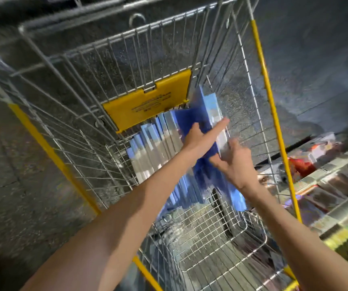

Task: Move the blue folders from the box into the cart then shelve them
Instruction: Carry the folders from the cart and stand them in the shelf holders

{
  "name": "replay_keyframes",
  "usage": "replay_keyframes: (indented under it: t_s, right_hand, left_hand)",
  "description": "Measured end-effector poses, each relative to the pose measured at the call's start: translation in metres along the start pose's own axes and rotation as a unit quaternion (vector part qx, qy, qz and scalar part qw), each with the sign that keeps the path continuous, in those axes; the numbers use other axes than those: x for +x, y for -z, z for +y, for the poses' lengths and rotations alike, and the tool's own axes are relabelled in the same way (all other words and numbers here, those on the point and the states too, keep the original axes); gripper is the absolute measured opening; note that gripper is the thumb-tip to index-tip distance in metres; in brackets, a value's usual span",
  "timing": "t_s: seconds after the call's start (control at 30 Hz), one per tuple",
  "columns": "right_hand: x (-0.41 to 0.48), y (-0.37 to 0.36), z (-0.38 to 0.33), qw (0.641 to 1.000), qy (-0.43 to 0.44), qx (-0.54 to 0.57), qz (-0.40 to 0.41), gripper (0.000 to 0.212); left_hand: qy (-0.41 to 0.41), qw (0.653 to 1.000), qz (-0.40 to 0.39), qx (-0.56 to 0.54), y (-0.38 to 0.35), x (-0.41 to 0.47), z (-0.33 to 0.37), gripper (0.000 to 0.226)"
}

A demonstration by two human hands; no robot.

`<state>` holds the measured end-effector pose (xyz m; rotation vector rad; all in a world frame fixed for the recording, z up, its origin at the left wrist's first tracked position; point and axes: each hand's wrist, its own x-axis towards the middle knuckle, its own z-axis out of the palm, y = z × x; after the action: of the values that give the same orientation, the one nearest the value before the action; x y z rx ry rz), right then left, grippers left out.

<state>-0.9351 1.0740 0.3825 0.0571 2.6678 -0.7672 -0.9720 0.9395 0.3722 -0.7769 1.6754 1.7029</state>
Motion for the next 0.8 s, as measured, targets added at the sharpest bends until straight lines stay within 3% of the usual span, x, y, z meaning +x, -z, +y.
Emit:
replay_keyframes:
  t_s: [0.07,0.17,0.23,0.4,0.6,0.8]
  right_hand:
    - [-0.016,0.004,-0.006,0.999,0.024,0.035,0.01,0.039]
    - [-0.037,0.016,-0.017,0.985,0.014,0.171,-0.024,0.043]
    - [-0.047,0.022,-0.021,0.953,-0.016,0.298,-0.058,0.041]
    - [-0.076,0.034,-0.029,0.911,-0.039,0.407,-0.049,0.047]
    - [-0.098,0.058,-0.033,0.913,-0.008,0.402,-0.066,0.037]
    - [-0.11,0.07,-0.031,0.921,-0.011,0.383,-0.073,0.034]
  left_hand:
    - [-0.02,1.0,0.003,0.016,-0.006,-0.013,0.003,0.106]
    - [-0.073,0.997,0.016,0.035,-0.002,-0.039,0.002,0.063]
    - [-0.098,0.995,0.009,0.026,0.006,-0.054,0.0,0.034]
    - [-0.167,0.983,-0.068,0.017,0.023,-0.089,0.0,0.038]
    - [-0.171,0.965,-0.199,0.024,0.031,-0.118,-0.004,0.031]
    - [-0.157,0.956,-0.249,0.003,0.031,-0.134,-0.004,0.038]
